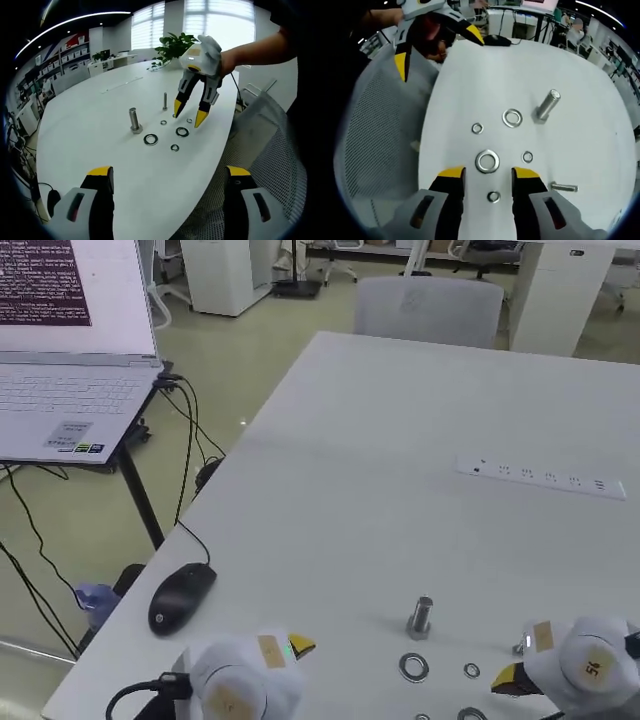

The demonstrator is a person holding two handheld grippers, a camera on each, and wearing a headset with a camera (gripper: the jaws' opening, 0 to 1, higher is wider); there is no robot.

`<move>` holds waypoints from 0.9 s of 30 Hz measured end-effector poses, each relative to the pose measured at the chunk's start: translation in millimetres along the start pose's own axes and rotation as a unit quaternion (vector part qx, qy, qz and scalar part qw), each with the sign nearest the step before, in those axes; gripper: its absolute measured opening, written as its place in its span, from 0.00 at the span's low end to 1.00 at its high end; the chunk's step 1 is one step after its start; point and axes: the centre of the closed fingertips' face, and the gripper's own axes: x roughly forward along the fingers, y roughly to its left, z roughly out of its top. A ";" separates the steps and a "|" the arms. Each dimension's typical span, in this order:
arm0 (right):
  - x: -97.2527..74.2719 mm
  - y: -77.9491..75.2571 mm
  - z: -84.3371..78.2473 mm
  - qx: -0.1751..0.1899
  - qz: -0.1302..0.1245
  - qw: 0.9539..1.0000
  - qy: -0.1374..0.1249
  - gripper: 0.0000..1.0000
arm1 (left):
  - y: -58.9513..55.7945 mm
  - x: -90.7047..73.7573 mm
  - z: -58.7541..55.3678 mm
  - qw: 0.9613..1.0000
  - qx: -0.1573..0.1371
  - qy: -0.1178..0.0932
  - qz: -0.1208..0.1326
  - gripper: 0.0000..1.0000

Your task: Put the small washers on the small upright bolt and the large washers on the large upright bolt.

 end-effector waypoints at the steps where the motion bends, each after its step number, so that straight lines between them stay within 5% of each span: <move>1: 1.0 0.3 0.3 -0.003 0.002 1.000 0.002 0.38 | 0.3 0.0 0.3 1.000 0.000 0.000 0.000 0.91; 27: 24.7 2.7 -1.5 -0.058 0.014 0.997 0.054 0.30 | 4.2 -0.1 3.8 1.000 -0.002 -0.009 0.008 0.90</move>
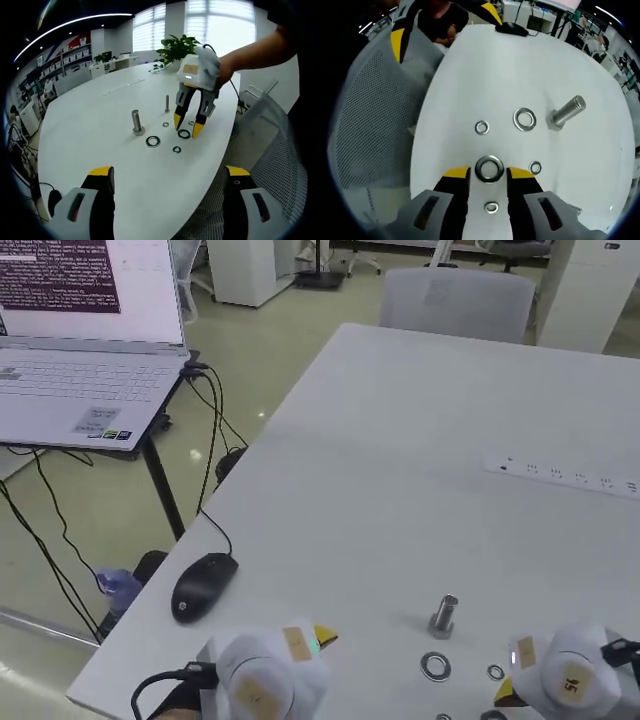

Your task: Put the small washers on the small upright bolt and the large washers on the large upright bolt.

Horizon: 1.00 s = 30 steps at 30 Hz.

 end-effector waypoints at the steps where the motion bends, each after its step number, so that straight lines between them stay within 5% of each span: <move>1: 1.2 -0.2 -0.8 -0.001 -0.001 1.000 0.004 0.30 | 0.1 0.0 -0.4 1.000 -0.001 0.000 0.000 0.90; 9: 0.4 -4.1 0.5 0.020 -0.006 1.000 0.014 0.26 | 1.0 -0.6 -0.8 1.000 -0.003 -0.003 0.001 0.89; 21: 1.0 -1.9 -1.8 -0.002 -0.008 0.998 0.060 0.25 | 0.4 0.8 3.5 1.000 -0.004 -0.009 0.000 0.87; 30: -0.5 -4.4 -3.0 0.010 -0.004 0.999 0.050 0.22 | -0.4 -0.6 7.3 1.000 -0.003 -0.013 0.002 0.87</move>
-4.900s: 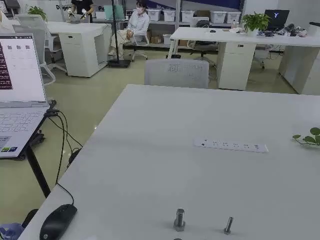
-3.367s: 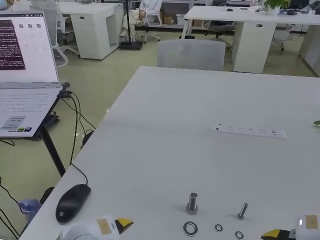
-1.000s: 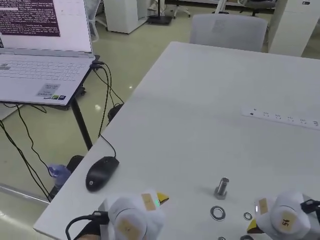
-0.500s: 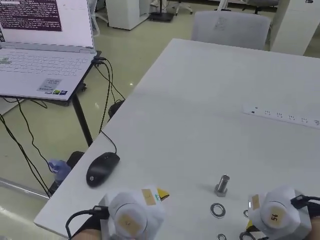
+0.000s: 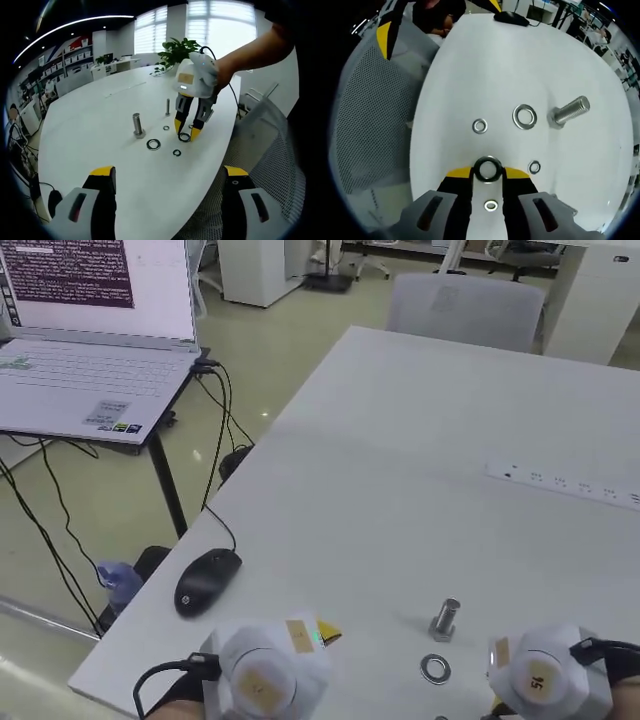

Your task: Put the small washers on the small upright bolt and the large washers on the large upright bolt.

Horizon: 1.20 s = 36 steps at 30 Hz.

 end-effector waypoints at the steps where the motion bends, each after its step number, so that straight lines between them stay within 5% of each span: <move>1: -0.2 -0.1 0.0 0.000 0.000 1.000 0.001 0.22 | -0.3 0.1 -0.1 1.000 0.001 0.001 -0.001 0.87; 16: -17.8 1.9 1.6 0.037 0.017 0.999 -0.006 0.22 | -2.8 0.8 0.7 1.000 0.006 0.000 -0.002 0.87; 36: -87.3 -44.2 12.7 0.066 0.000 0.998 -0.016 0.22 | -0.1 4.8 -3.9 1.000 0.021 0.016 -0.012 0.87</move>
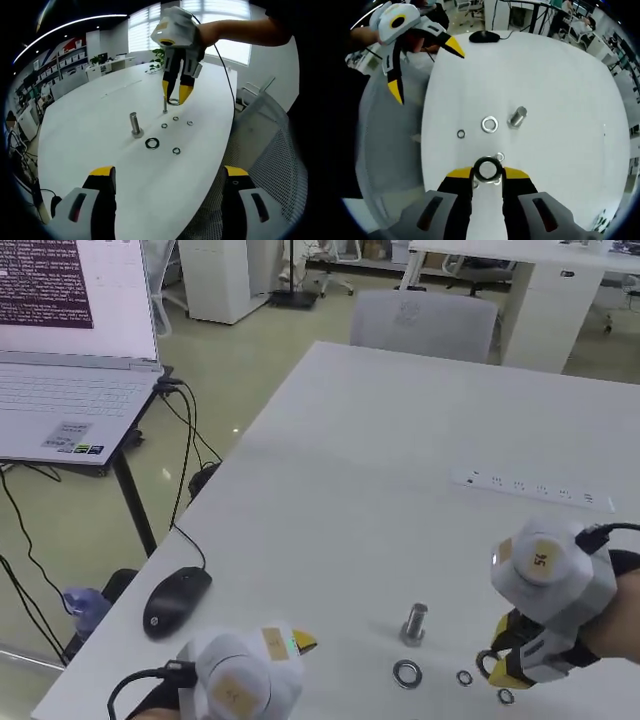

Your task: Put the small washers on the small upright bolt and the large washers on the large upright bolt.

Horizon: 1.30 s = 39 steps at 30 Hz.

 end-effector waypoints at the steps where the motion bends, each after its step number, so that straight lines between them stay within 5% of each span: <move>1: -3.3 -2.8 4.0 0.001 -0.002 1.000 -0.003 0.22 | 0.0 0.0 -1.1 1.000 0.002 0.002 0.000 0.87; 6: -9.2 -10.2 19.7 -0.008 -0.003 1.000 -0.006 0.22 | -0.6 -0.4 -8.3 1.000 -0.001 0.011 -0.002 0.87; 15: -7.7 -25.8 43.0 -0.017 -0.011 1.000 -0.007 0.22 | 1.5 0.2 -2.4 1.000 0.002 0.000 0.002 0.87; 39: 26.5 -50.8 71.2 -0.016 -0.012 1.000 -0.004 0.22 | 3.1 4.3 3.1 1.000 -0.002 -0.006 -0.003 0.85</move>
